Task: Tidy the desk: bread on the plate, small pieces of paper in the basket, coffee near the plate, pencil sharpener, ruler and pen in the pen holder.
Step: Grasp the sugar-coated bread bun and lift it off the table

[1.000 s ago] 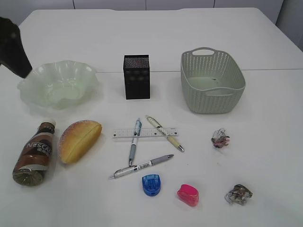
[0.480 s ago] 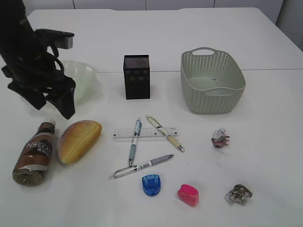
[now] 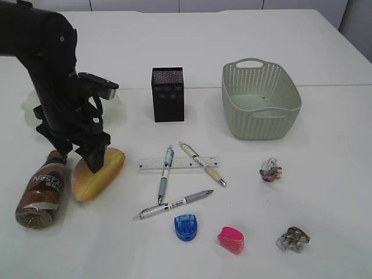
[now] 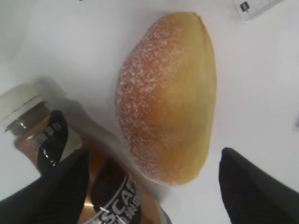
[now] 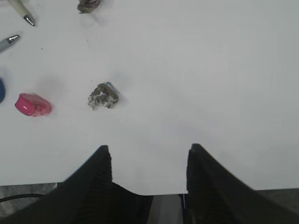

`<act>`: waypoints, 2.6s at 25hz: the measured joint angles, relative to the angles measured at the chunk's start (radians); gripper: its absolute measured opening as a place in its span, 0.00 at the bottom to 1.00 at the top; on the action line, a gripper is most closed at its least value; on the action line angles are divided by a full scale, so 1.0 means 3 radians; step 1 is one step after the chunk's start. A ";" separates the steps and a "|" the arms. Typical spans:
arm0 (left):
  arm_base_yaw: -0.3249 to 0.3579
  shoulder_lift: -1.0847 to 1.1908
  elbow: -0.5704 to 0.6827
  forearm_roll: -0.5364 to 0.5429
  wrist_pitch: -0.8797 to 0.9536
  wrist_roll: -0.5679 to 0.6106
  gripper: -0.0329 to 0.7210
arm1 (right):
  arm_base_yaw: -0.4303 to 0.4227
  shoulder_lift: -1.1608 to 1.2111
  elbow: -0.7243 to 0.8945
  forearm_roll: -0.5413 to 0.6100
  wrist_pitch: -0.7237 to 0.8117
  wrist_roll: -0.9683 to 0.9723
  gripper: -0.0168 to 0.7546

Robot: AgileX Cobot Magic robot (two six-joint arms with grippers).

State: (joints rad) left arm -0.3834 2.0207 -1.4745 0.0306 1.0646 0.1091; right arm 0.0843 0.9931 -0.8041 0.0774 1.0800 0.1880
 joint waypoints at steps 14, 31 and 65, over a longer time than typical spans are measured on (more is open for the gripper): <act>-0.0022 0.0238 -0.0010 -0.0002 -0.0232 0.0000 0.89 | 0.0000 0.0002 0.0000 -0.0057 -0.0149 0.0000 0.52; -0.0021 0.0390 -0.0015 -0.0102 -0.0384 0.0000 0.86 | 0.0000 0.0002 0.0000 -0.0062 -0.0157 0.0000 0.52; -0.0021 0.0389 -0.0678 -0.0763 0.0474 -0.0343 0.32 | 0.0000 0.0002 0.0000 -0.0092 -0.0302 0.0000 0.52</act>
State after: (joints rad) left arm -0.3895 2.1372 -1.6780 -0.1983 1.2066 0.0061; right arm 0.0843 0.9938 -0.8041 0.0499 0.9893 0.1880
